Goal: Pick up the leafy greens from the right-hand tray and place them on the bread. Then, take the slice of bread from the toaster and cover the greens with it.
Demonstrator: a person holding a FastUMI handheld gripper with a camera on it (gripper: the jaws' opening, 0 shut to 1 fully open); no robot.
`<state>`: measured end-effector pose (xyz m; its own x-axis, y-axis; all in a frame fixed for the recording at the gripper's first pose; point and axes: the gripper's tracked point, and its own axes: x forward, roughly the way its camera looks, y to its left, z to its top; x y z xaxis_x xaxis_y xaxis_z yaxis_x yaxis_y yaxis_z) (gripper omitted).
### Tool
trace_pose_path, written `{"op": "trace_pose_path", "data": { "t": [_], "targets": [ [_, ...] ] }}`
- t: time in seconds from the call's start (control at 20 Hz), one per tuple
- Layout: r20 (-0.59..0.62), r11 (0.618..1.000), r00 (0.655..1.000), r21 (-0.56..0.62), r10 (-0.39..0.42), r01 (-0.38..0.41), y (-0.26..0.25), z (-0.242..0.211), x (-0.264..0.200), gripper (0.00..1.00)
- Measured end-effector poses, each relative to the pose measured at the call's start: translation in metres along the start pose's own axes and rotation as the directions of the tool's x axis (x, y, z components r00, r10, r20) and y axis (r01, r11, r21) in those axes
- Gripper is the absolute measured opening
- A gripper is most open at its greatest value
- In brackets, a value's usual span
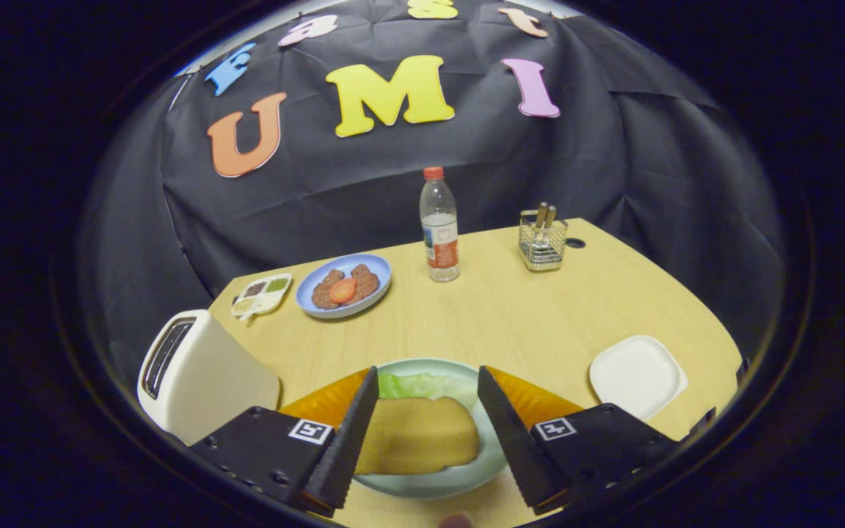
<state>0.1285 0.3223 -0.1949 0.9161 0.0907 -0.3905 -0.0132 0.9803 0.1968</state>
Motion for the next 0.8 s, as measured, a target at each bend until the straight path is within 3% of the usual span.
{"op": "trace_pose_path", "data": {
  "t": [0.1, 0.5, 0.8],
  "targets": [
    [0.040, 1.000, 0.999, -0.008, -0.012, 0.012, -0.005, 0.015, -0.005, 0.95],
    [0.177, 0.997, 0.984, -0.076, 0.020, -0.007, -0.020, 0.089, -0.046, 0.97],
    [0.331, 0.988, 0.942, -0.157, 0.059, -0.007, -0.033, 0.177, -0.108, 0.96]
  ]
}}
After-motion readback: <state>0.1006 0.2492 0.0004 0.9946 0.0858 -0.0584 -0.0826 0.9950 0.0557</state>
